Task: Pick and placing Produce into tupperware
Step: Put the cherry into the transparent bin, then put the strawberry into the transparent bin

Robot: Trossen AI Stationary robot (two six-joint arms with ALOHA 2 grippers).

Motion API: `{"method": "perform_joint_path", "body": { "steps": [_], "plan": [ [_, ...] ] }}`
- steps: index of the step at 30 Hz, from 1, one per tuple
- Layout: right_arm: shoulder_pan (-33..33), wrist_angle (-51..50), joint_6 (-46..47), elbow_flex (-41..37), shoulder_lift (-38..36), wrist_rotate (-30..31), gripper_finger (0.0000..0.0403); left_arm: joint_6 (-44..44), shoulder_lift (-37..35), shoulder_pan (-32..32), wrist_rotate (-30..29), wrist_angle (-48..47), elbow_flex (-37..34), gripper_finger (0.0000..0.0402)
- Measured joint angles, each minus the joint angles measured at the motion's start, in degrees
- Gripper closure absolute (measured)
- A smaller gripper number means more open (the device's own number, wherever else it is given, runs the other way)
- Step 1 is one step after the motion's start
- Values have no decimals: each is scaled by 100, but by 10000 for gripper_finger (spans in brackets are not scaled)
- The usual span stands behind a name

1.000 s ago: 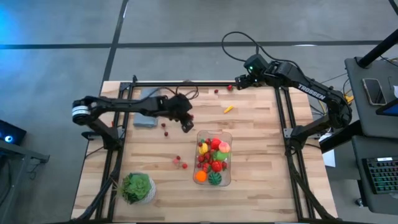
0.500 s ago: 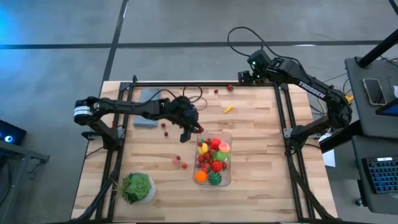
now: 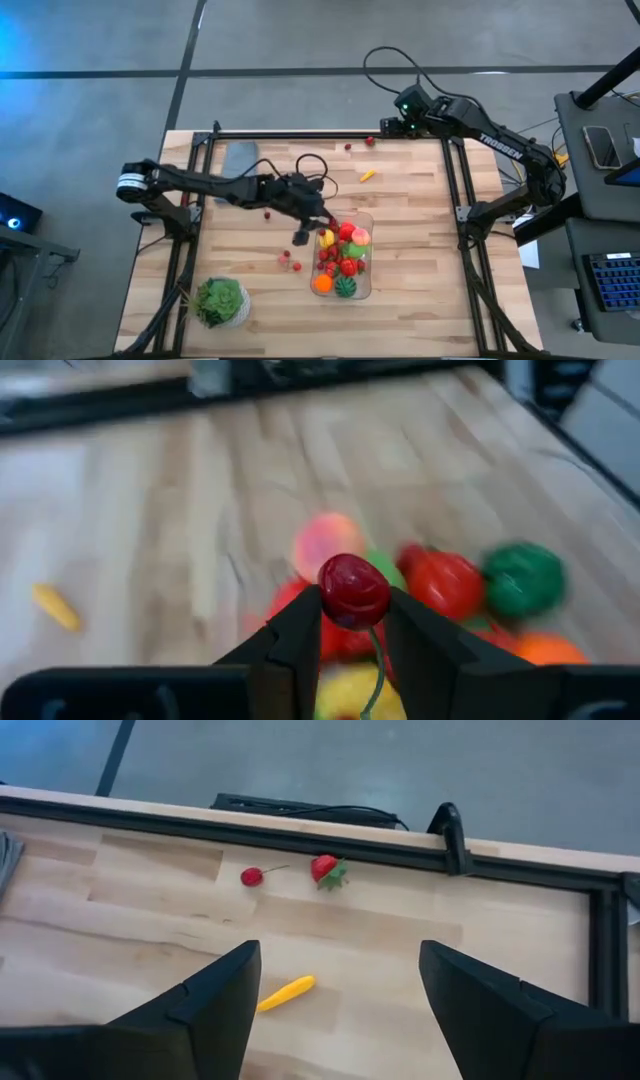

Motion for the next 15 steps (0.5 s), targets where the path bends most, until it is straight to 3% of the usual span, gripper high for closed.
{"method": "perform_joint_path", "body": {
  "steps": [5, 11, 15],
  "plan": [
    [209, -462, -37, 0, 0, -2, 127, -932, 315, -61, -687, 586, 17, 286],
    [312, -1368, 72, -2, 0, 47, 117, -2399, 583, -94, -1389, 566, 119, 209],
    [312, -1412, 27, -2, 0, -207, 115, -2809, 402, -86, -1482, 521, 146, 171]
  ]
}}
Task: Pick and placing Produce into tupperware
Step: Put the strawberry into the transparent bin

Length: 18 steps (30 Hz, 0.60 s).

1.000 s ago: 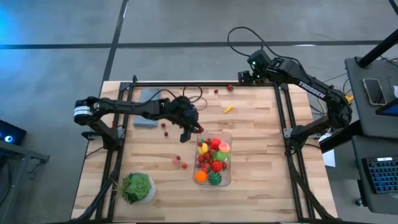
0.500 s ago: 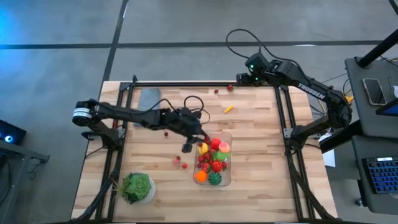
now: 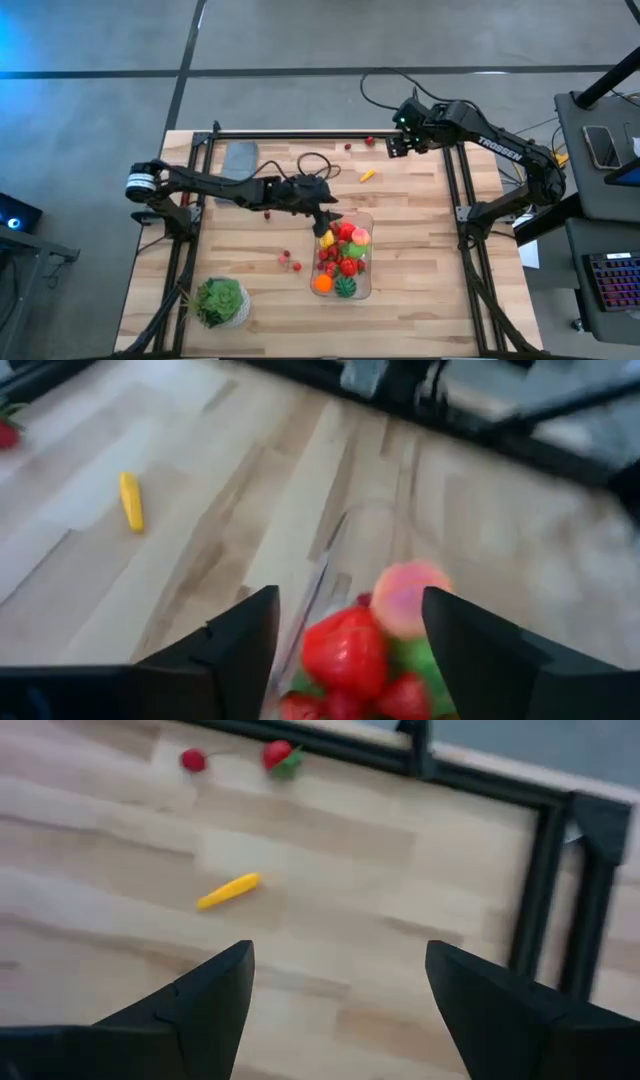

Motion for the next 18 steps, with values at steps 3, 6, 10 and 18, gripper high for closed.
{"method": "perform_joint_path", "body": {
  "steps": [3, 6, 10, 18],
  "plan": [
    [-2, 130, 15, -2, 82, -254, 117, -590, -408, 4, 0, -188, 0, 163],
    [-31, 454, -137, -13, 327, -282, 115, -835, -879, 60, 1, -928, -5, 162],
    [-186, 1106, -374, -15, 893, -440, 116, -1087, -1555, 265, -30, -1978, -24, 162],
    [-1060, 1860, -545, 435, 2432, -1275, 129, -1095, -2550, 1202, -294, -2534, -135, 162]
  ]
}}
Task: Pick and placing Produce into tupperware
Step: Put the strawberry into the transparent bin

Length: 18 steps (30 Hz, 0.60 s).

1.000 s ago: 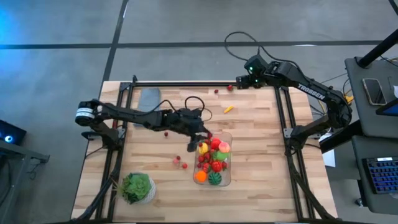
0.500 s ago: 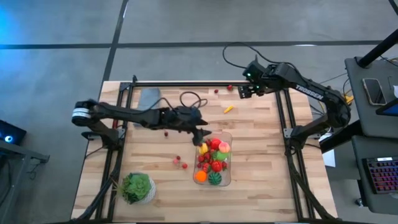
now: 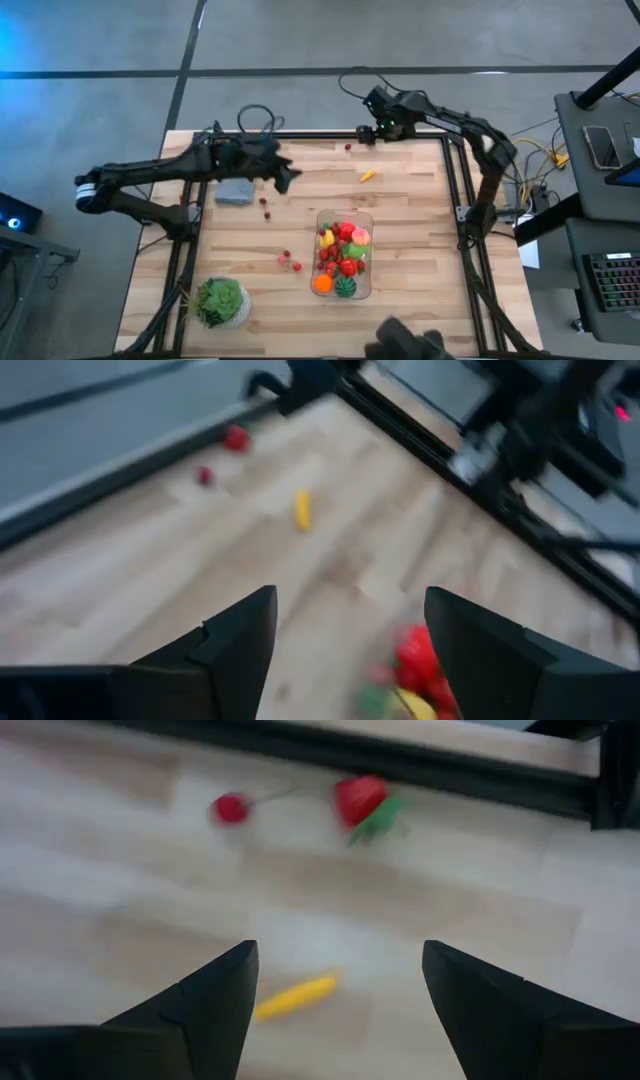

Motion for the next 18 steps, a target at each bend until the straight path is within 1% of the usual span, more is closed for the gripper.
{"method": "perform_joint_path", "body": {
  "steps": [3, 6, 13, 18],
  "plan": [
    [-289, 10, 27, 298, 553, -40, 135, 2, -142, 436, 12, -10, -62, 162],
    [-440, 4, 18, 633, 1017, -42, 140, 153, -203, 820, 19, 2, -90, 161],
    [-466, -339, -1, 1476, 1860, -47, 138, 478, -194, 1565, 31, 180, -44, 161],
    [-466, -717, -224, 1941, 2264, -44, 138, 504, -122, 1885, 69, 602, -62, 161]
  ]
}}
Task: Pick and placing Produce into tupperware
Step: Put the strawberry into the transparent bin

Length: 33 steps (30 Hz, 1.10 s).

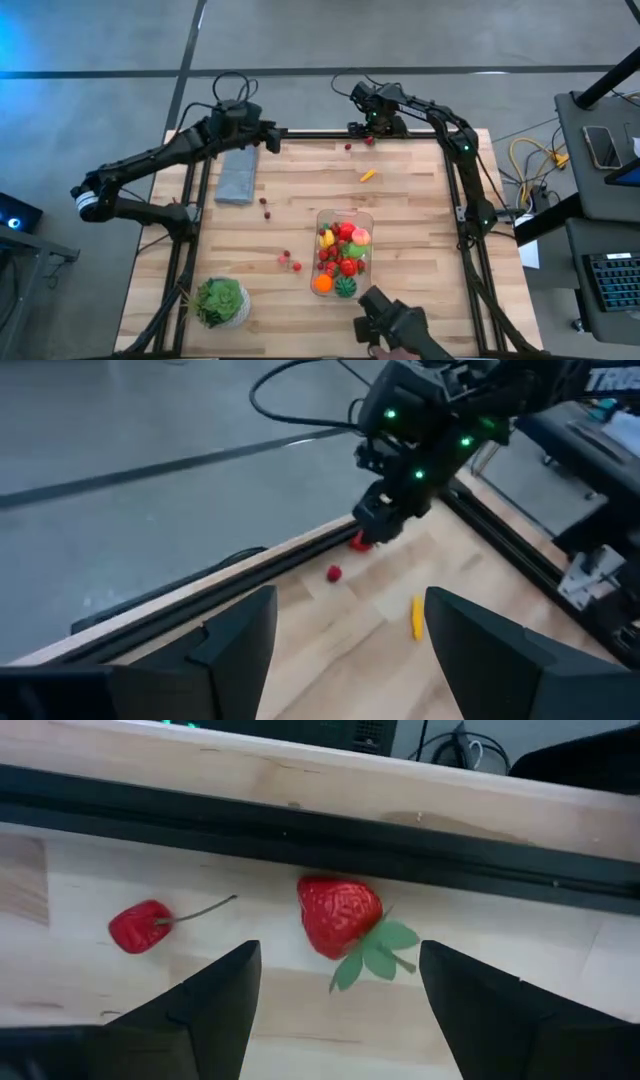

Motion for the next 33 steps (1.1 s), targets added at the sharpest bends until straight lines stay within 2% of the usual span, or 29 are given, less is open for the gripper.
{"method": "perform_joint_path", "body": {
  "steps": [7, 23, 33],
  "plan": [
    [-16, -284, -39, 284, 289, -66, 144, -4, 243, 241, 290, 301, 33, 161],
    [-58, -359, 187, 238, 301, 5, 146, 5, 789, 467, 834, 801, 39, 162],
    [-61, -280, 240, 216, 301, -114, 193, 257, 728, 524, 873, 822, 39, 162]
  ]
}}
